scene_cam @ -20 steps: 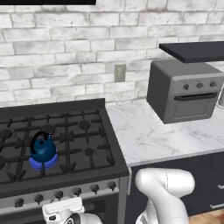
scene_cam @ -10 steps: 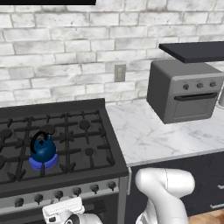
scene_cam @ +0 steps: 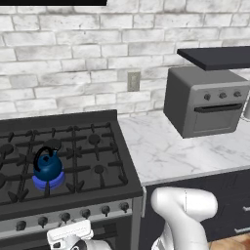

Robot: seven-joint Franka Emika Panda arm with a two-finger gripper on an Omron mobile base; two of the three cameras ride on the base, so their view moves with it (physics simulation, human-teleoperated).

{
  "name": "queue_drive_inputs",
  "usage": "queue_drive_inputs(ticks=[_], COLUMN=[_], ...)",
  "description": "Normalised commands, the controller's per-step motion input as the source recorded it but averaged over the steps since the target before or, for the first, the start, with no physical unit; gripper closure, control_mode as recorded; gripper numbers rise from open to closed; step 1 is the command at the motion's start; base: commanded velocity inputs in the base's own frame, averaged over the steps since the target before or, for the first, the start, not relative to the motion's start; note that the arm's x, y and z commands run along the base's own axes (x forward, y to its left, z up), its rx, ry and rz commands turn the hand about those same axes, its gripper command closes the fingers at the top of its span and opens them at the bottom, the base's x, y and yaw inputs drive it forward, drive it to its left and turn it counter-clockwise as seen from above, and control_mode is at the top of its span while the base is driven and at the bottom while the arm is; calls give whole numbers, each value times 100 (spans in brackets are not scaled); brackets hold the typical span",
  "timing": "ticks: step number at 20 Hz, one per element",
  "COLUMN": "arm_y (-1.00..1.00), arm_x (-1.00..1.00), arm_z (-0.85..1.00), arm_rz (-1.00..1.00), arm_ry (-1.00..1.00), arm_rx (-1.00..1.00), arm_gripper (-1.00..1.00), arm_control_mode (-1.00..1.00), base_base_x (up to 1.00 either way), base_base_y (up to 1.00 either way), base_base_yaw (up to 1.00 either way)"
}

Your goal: The kettle is done boiling. Turn off the stove, then wait for 300 timesteps before moving the kettle to the dining table.

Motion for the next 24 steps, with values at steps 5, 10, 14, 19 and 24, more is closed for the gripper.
queue_drive_inputs(ticks=[5, 10, 14, 19, 24], arm_y=[65, 39, 0, 0, 0], arm_x=[20, 17, 0, 0, 0], arm_z=[6, 10, 0, -13, -30], arm_rz=[0, 0, 0, 0, 0], arm_ry=[0, 1, 0, 0, -3], arm_rx=[0, 0, 4, 17, 23], arm_gripper=[100, 100, 100, 100, 100], arm_control_mode=[-100, -100, -100, -100, -100], base_base_x=[0, 0, 0, 0, 0], base_base_y=[0, 0, 0, 0, 0], base_base_yaw=[0, 0, 0, 0, 0])
